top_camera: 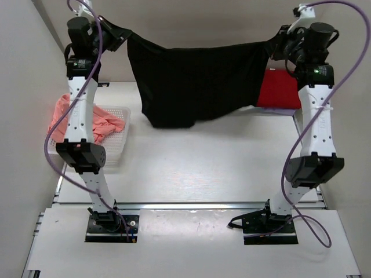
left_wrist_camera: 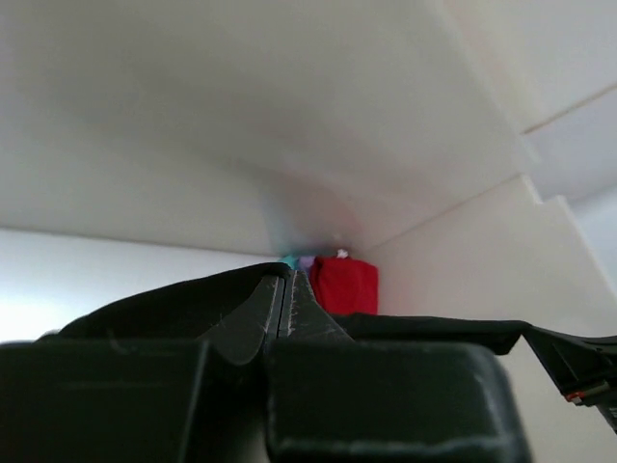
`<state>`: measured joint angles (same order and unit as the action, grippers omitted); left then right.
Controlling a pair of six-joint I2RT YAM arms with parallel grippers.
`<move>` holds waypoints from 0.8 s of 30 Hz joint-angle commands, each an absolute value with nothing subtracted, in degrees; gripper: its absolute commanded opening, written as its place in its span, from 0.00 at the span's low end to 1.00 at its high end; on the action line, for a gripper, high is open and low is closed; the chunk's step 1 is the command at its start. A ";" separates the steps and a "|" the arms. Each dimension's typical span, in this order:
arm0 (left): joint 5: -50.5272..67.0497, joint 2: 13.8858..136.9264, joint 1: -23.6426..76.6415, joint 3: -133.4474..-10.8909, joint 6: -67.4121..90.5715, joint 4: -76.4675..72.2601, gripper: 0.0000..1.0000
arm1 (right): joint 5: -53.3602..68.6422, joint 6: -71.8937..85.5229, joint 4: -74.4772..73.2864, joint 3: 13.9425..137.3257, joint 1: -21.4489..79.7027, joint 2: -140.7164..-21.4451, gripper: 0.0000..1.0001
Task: Fold and stack the t-shirts
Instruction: Flatten out the tshirt
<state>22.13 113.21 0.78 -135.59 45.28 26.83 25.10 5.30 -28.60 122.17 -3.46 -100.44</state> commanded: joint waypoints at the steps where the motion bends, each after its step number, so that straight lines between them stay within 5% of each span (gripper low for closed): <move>1: 25.22 102.75 0.44 -136.50 45.00 22.58 0.00 | 24.78 4.92 -26.10 121.05 -5.19 -94.58 0.00; 6: 25.41 90.22 3.60 -118.43 40.26 23.48 0.00 | 26.36 5.27 -26.11 109.00 -6.94 -90.80 0.00; 14: 26.63 64.37 4.04 -68.00 42.71 21.00 0.00 | 26.90 3.25 -26.62 76.51 -5.71 -77.63 0.00; 24: 32.69 46.24 7.64 -34.55 51.76 25.05 0.00 | 24.53 6.32 -41.03 44.31 -4.31 -57.14 0.00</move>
<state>28.97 49.47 5.85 -36.91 48.10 25.28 25.76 4.80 -36.42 48.01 -4.56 -60.77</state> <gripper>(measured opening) 0.026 0.004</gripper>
